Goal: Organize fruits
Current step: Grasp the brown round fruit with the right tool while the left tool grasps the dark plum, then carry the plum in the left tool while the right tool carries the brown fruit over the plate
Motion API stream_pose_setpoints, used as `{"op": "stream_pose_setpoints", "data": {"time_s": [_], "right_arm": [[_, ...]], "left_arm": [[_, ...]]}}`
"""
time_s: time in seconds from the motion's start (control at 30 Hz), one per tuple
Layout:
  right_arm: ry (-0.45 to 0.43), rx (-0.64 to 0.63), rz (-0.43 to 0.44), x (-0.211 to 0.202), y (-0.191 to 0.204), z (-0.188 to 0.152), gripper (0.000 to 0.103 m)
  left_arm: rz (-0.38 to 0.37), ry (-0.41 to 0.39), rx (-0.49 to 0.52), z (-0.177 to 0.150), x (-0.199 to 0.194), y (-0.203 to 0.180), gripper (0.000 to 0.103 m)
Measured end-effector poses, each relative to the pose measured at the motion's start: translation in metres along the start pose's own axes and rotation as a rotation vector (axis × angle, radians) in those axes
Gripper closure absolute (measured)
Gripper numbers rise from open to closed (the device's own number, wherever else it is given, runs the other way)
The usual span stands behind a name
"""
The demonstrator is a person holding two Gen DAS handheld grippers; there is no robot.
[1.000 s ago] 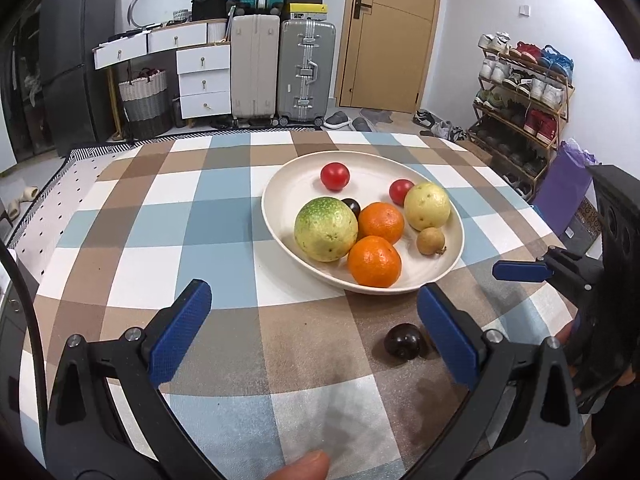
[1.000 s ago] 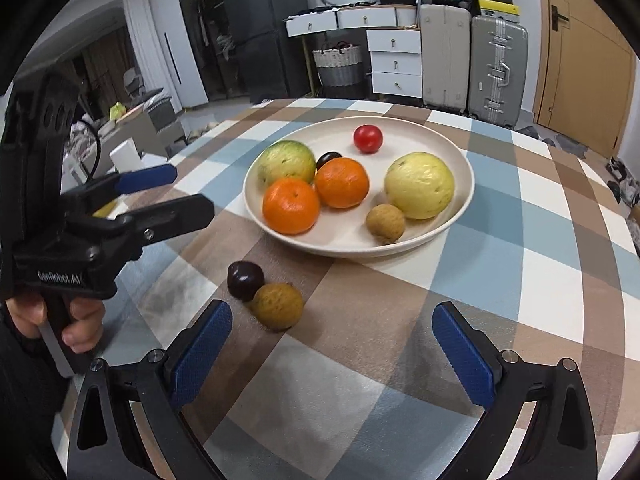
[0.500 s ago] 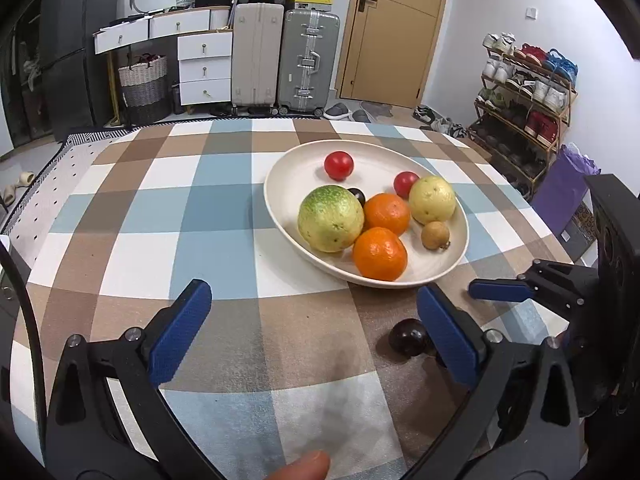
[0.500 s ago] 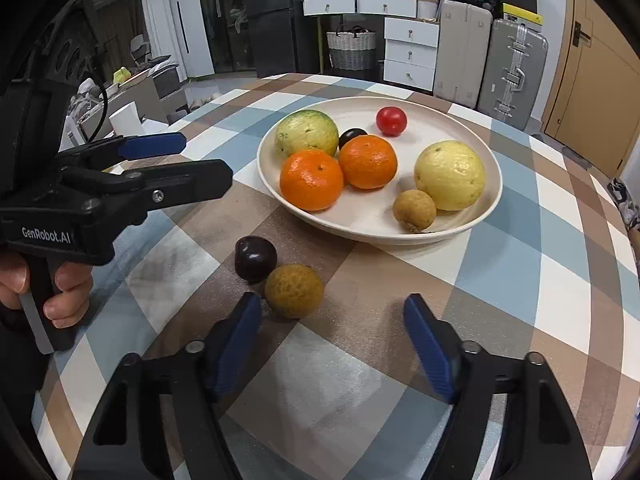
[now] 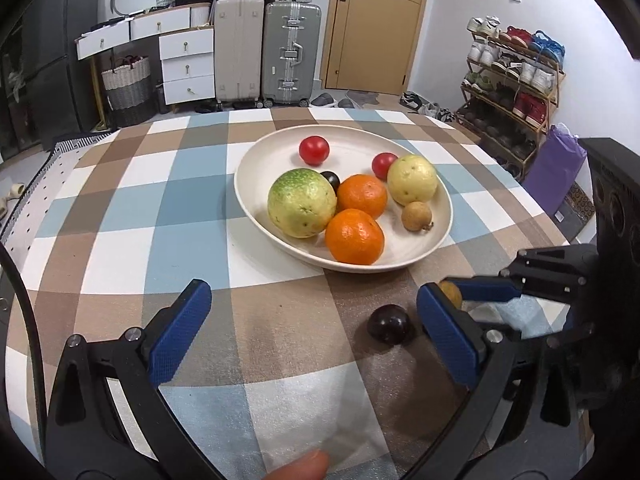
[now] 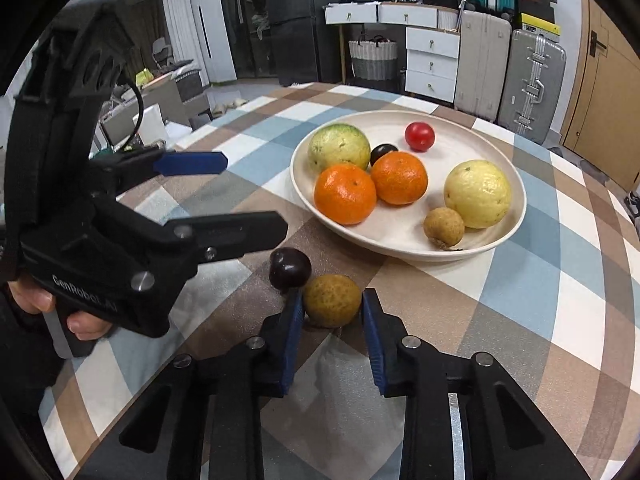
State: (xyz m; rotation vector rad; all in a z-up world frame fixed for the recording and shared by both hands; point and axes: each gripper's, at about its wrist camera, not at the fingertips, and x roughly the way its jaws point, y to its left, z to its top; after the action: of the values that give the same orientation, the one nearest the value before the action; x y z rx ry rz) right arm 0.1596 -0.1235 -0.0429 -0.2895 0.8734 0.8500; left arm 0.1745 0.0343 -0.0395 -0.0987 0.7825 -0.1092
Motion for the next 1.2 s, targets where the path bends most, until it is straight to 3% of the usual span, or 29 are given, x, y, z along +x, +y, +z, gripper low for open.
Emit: {"op": "stream_pose_setpoints", "data": {"time_s": [0.33,0.57,0.77,0.9,1.07,1.2], "right_arm": [[-0.093,0.143,-0.025,-0.019,-0.036,-0.001,0.073],[-0.096,0.153,-0.03,-0.02,-0.039,-0.001,0.073],[-0.092,0.153,-0.033,-0.019,-0.038,-0.002,0.073],[-0.092,0.148,-0.035,-0.019,-0.037,-0.002,0.073],[-0.092,0.148,-0.035,-0.019,-0.037,-0.003,0.073],[-0.093,0.149,-0.034,-0.02,-0.037,-0.003,0.073]], "left_arm": [[-0.032,0.066,0.07,-0.005,0.012,-0.015,0.001],[-0.08,0.124,0.09,-0.009,0.021,-0.022,0.029],[-0.083,0.137,0.104,-0.01,0.024,-0.024,0.037],[-0.087,0.133,0.121,-0.011,0.023,-0.027,0.054],[-0.155,0.131,0.129,-0.012,0.019,-0.029,0.079],[-0.152,0.119,0.133,-0.013,0.015,-0.031,0.08]]}}
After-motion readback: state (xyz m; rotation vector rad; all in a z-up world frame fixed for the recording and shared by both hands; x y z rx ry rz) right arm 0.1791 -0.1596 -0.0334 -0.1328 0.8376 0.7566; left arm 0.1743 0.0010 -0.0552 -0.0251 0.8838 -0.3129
